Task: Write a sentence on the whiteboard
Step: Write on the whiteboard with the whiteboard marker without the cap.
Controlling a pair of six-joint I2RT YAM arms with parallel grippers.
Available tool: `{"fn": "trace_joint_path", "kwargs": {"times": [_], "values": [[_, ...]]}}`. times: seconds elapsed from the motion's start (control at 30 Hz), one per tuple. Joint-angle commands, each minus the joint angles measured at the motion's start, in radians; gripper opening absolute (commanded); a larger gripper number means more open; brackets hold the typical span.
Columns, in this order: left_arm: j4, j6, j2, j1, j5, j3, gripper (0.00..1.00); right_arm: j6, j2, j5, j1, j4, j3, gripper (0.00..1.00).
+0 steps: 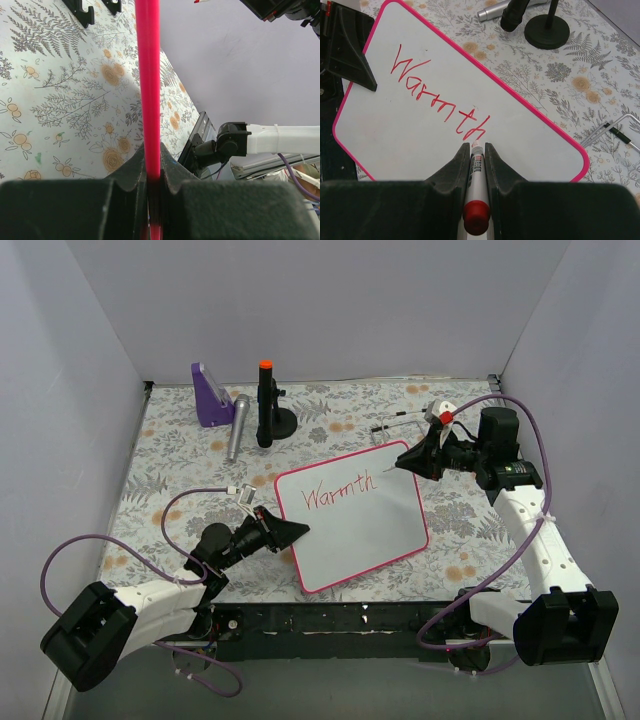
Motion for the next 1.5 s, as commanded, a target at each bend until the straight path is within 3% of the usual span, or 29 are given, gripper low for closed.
{"fn": "trace_joint_path", "kwargs": {"times": [0.0, 1.47], "values": [[0.105, 0.011, -0.043, -0.006, -0.002, 0.006, 0.0, -0.013, -0.013, -0.009, -0.008, 0.003, -0.003, 0.01], [0.066, 0.019, -0.099, -0.006, -0.01, -0.004, 0.0, 0.003, -0.059, -0.035, -0.034, 0.003, -0.029, 0.01]]}}
